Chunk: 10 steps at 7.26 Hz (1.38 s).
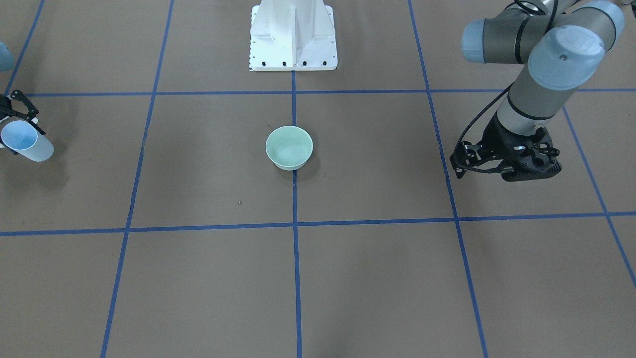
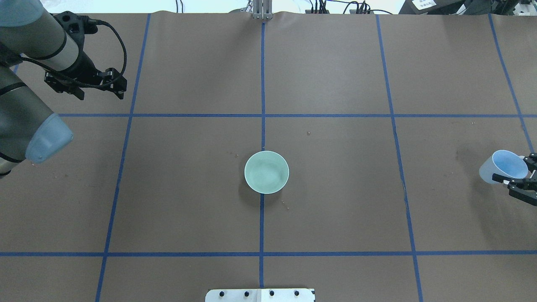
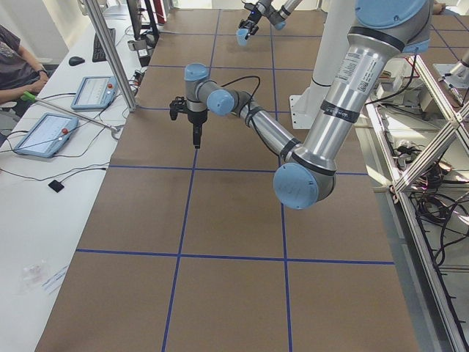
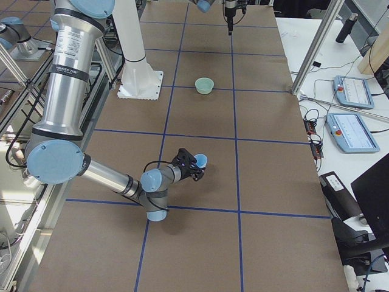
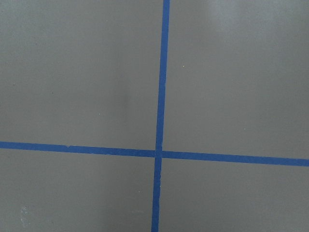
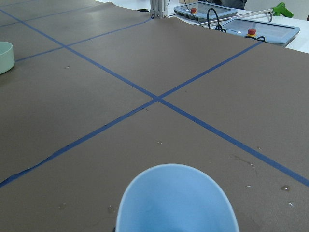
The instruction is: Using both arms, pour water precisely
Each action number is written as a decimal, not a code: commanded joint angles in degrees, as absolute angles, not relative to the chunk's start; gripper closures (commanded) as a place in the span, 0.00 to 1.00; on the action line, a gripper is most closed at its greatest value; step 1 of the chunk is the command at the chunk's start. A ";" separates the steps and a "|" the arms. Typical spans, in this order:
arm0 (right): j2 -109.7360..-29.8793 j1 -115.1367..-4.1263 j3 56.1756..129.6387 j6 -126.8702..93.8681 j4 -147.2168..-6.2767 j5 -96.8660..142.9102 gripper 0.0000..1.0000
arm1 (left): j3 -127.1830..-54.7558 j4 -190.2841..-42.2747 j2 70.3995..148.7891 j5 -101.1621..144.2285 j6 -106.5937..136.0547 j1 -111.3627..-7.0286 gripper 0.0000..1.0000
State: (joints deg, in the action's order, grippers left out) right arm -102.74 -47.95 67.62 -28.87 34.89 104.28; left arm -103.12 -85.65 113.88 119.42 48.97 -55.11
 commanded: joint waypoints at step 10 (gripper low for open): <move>-100.64 -46.05 65.22 -29.18 35.42 105.03 0.43 | -103.18 -85.61 113.91 119.44 48.96 -55.11 0.00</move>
State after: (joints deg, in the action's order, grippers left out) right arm -100.68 -46.10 65.50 -29.17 35.42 105.03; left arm -103.18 -85.61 113.90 119.44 48.95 -55.11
